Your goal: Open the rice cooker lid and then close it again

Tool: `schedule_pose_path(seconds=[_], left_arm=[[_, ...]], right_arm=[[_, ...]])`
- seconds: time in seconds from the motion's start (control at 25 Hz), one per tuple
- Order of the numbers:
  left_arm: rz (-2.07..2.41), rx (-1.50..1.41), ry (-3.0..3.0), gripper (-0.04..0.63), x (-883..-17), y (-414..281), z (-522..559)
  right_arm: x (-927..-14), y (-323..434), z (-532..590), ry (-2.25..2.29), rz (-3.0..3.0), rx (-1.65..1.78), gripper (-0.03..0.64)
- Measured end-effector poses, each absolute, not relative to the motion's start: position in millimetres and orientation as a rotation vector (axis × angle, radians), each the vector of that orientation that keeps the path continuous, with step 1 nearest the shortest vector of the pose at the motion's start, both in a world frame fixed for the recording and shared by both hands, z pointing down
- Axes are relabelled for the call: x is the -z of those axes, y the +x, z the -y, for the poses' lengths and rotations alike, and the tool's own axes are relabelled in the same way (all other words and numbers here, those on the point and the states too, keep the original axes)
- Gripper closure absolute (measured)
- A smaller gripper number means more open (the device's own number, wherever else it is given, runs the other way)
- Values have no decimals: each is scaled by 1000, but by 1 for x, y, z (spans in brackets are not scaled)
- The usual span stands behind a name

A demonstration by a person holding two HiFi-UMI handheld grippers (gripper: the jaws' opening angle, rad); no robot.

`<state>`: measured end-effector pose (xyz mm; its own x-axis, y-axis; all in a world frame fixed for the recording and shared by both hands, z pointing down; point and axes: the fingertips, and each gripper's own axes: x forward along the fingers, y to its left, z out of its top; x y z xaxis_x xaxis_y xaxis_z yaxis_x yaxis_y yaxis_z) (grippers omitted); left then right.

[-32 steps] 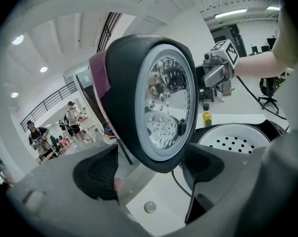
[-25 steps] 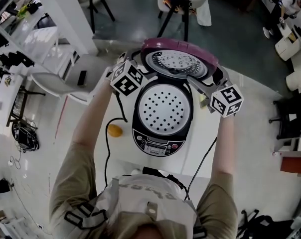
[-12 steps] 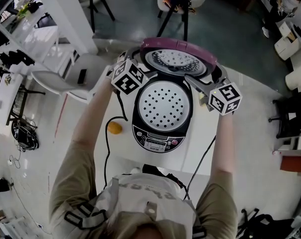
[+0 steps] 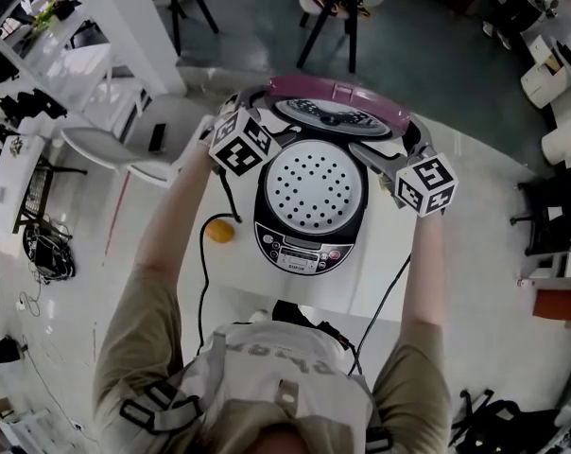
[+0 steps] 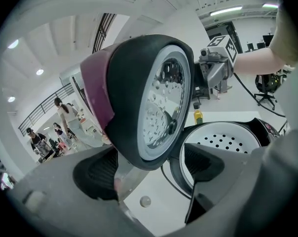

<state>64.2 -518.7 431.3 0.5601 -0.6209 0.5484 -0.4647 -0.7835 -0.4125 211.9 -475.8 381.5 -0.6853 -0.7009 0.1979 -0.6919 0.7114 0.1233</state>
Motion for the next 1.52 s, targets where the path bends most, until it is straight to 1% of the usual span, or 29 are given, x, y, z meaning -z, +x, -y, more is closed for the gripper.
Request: schedule_pose_path(seconds=[0.44,0.96,1.12,1.52], left_arm=[[-861,1076,-2576,164,-436,57,488],[-804,1131,-2542,159,-447,47,451],[-779,1174,-2515,146,-453,45,441],[-719,1225,-2483,146,-472,39,417]], right_arm=[[-389,203,446,1084,2661,50,87],[-397,200,407,1067,2600,61,66],[-407,197,396,1042,2537,75,55],[-432,191,368,991,2442,70,44]])
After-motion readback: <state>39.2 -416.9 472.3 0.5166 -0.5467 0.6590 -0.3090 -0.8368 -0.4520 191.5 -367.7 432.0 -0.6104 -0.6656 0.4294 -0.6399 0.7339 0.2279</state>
